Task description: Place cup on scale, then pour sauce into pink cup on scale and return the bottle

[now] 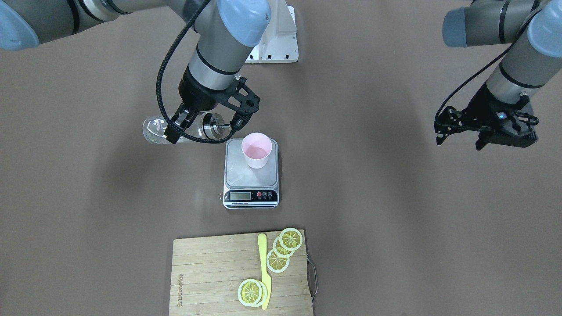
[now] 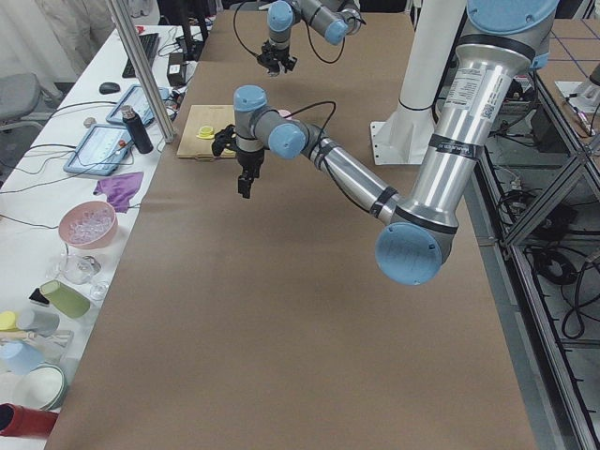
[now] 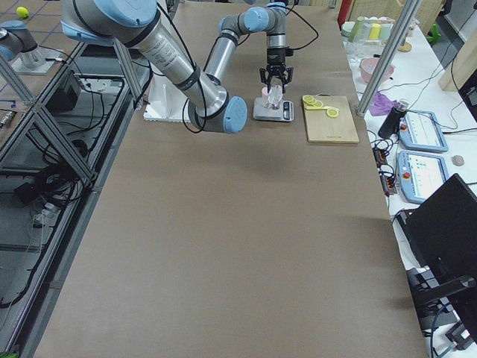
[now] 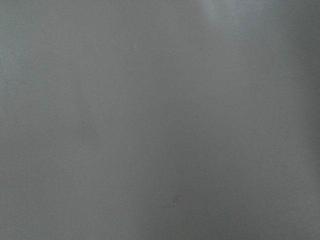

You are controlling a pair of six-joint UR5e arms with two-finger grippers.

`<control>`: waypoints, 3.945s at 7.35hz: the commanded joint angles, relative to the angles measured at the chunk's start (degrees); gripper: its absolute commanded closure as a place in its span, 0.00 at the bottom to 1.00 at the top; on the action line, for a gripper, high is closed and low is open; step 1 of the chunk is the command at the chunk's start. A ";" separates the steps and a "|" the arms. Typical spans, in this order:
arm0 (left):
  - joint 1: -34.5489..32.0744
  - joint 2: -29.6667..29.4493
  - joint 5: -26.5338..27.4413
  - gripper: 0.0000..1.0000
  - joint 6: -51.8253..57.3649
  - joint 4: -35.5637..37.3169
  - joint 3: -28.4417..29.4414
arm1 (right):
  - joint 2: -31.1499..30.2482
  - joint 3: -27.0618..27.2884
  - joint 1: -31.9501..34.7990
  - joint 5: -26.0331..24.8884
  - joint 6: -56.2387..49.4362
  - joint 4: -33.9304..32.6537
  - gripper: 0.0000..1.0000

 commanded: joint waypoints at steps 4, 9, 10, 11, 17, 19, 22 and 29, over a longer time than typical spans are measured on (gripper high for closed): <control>-0.01 0.44 0.00 0.06 0.02 -0.04 -0.11 | -0.71 -0.32 -3.03 -2.89 0.40 -3.16 0.42; -0.01 0.70 0.00 0.07 0.02 -0.12 -0.02 | 0.08 -2.87 -3.56 -4.65 0.40 -4.22 0.42; -0.01 0.70 0.00 0.07 0.02 -0.12 -0.02 | 0.34 -3.57 -3.74 -5.01 0.40 -4.22 0.42; -0.01 0.79 0.00 0.07 0.11 -0.12 -0.02 | 0.87 -4.27 -3.82 -5.10 0.40 -4.04 0.42; -0.01 0.79 0.00 0.07 -0.07 -0.12 -0.02 | 3.69 -8.67 -3.91 -6.50 0.14 -4.65 0.42; -0.01 1.14 -0.09 0.07 -0.07 -0.12 -0.20 | 4.12 -8.67 -3.91 -7.56 0.05 -6.85 0.42; -0.01 1.50 0.00 0.07 0.02 -0.12 -0.20 | 6.24 -9.64 -3.91 -8.35 -0.04 -10.37 0.41; -0.01 1.50 -0.09 0.07 0.02 -0.12 -0.20 | 7.28 -13.15 -4.09 -8.70 -0.04 -12.04 0.41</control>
